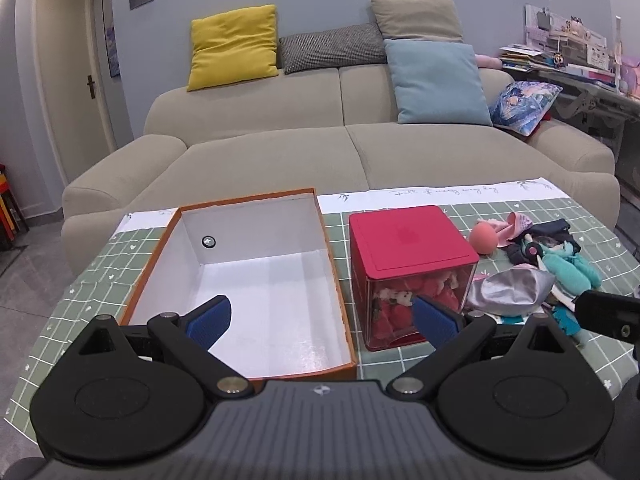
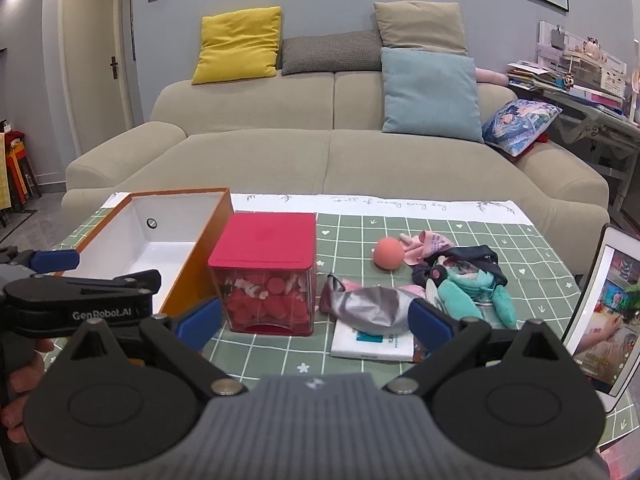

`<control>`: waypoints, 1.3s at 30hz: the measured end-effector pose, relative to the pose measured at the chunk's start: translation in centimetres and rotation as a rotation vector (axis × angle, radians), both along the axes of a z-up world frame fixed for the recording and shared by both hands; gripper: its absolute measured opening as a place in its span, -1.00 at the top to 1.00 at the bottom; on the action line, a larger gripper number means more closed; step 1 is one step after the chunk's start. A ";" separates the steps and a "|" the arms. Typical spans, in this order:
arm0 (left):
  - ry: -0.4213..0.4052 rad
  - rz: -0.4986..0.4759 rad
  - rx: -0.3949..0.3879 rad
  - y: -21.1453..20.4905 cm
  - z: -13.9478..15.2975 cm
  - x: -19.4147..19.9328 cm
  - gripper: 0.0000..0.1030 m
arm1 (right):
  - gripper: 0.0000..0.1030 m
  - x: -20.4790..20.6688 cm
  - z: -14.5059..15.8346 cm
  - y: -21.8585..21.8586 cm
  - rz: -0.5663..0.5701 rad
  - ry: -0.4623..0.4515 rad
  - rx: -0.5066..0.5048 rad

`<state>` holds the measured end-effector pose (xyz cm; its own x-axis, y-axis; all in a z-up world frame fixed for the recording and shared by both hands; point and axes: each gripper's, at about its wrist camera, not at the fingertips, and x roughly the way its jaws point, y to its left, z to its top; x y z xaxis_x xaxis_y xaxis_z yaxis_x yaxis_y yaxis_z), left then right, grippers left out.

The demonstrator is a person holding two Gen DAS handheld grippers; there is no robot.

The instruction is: Organize soft objects

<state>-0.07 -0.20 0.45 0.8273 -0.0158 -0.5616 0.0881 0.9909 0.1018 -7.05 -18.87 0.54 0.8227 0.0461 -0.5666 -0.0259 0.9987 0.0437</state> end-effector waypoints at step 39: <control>0.026 -0.294 0.041 -7.8 -0.9 1.8 -1.00 | -0.90 6.3 -5.1 -9.4 -0.179 0.149 -0.028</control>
<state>1.77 -8.03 -0.42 0.7758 -0.2299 -0.5875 0.3742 0.9174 0.1351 -0.73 -28.26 -4.53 0.7237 -0.1103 -0.6812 0.1564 0.9877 0.0063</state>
